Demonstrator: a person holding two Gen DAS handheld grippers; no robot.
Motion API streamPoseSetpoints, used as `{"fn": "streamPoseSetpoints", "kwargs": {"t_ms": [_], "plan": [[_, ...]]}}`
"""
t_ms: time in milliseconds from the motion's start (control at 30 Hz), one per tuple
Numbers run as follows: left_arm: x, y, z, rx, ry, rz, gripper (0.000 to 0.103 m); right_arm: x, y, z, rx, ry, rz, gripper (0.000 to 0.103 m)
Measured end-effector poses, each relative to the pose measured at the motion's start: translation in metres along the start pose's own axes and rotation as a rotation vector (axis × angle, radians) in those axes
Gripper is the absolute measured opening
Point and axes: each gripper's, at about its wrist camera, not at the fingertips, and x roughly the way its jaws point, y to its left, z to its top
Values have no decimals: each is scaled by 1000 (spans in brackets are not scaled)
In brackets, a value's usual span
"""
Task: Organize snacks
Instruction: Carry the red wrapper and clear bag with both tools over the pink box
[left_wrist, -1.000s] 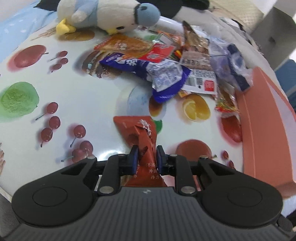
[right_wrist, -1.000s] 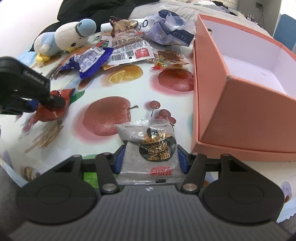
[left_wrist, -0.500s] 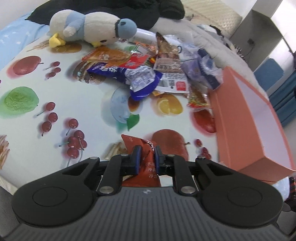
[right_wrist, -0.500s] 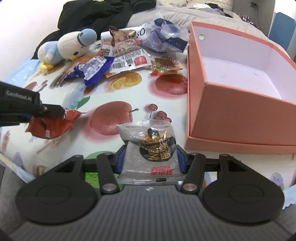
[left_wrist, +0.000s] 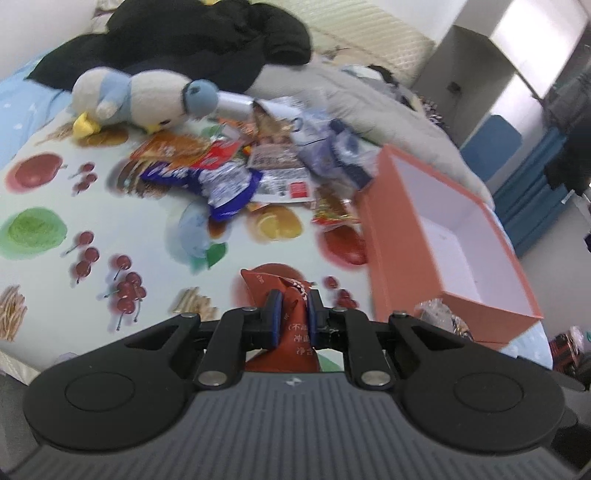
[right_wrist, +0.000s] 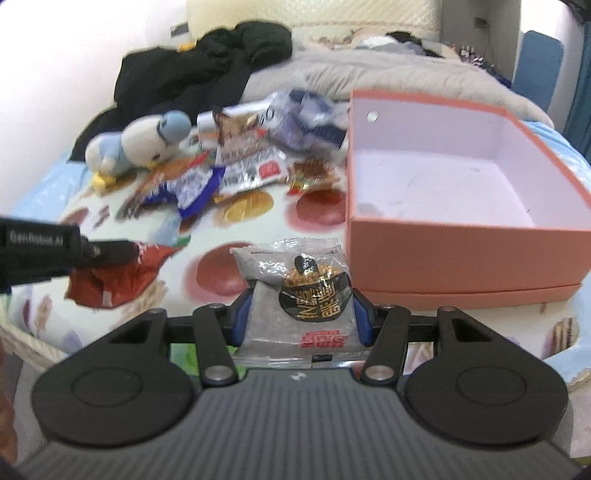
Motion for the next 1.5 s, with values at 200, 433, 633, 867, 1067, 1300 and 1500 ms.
{"fn": "streamPoseSetpoints", "kwargs": {"t_ms": [200,433,633,867,1067,1300,1500], "plan": [[-23,-32,0,73,-8,-34,17,-42,-10,6,39,-55,-25,57],[-40,-67,3,124,-29,-111,17,-74,-22,8,62,-80,-46,57],[-41,-97,10,173,-44,-131,17,-100,-41,10,117,-127,-63,57],[-29,-131,27,215,-40,-176,17,-106,-68,19,178,-155,-87,57],[-2,-166,46,255,-28,-206,17,-97,-89,36,195,-164,-98,57],[45,-201,70,294,5,-241,17,-75,-121,63,205,-168,-118,57],[93,-221,89,320,53,-253,17,-43,-148,84,227,-144,-121,57]]}}
